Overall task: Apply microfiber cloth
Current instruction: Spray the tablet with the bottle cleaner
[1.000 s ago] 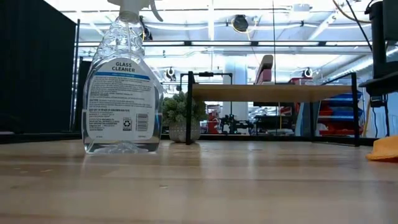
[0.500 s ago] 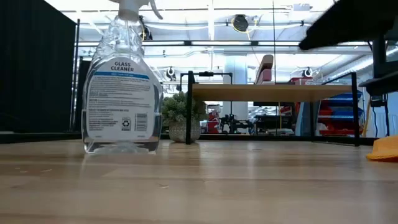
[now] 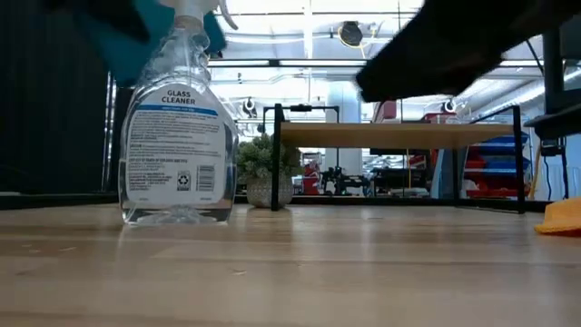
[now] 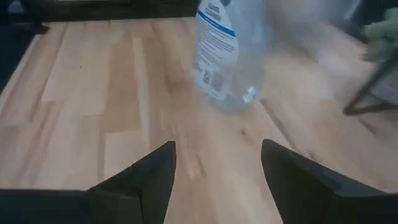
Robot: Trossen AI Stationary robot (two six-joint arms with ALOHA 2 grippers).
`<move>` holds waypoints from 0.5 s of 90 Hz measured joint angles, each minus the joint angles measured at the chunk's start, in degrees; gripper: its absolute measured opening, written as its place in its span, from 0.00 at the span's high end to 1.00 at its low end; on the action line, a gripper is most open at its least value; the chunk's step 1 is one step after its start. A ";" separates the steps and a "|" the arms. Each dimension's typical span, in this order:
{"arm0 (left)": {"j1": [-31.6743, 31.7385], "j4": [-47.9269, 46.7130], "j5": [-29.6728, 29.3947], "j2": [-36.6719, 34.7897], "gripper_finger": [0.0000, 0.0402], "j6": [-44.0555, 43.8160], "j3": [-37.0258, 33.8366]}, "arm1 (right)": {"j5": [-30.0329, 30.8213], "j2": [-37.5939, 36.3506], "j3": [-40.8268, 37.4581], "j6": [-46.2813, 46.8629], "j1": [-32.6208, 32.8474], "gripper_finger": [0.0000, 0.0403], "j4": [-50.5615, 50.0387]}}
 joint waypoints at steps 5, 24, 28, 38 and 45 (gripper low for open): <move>-0.33 6.51 0.47 -0.14 0.98 1.32 -3.40 | -2.46 1.54 0.00 -1.89 -2.29 0.47 3.91; -0.20 31.88 3.61 0.32 0.98 8.20 -15.50 | -6.47 7.17 0.03 -5.59 -9.13 0.47 17.09; -0.25 33.77 4.96 0.32 0.98 8.28 -16.34 | -6.36 7.88 0.02 -5.61 -10.19 0.47 18.24; -0.95 37.56 6.80 1.13 0.98 9.56 -16.67 | -6.21 9.50 0.04 -5.64 -12.47 0.47 22.13; -0.99 42.65 7.79 1.60 0.98 11.55 -16.65 | -6.27 9.92 0.04 -5.85 -13.68 0.47 22.27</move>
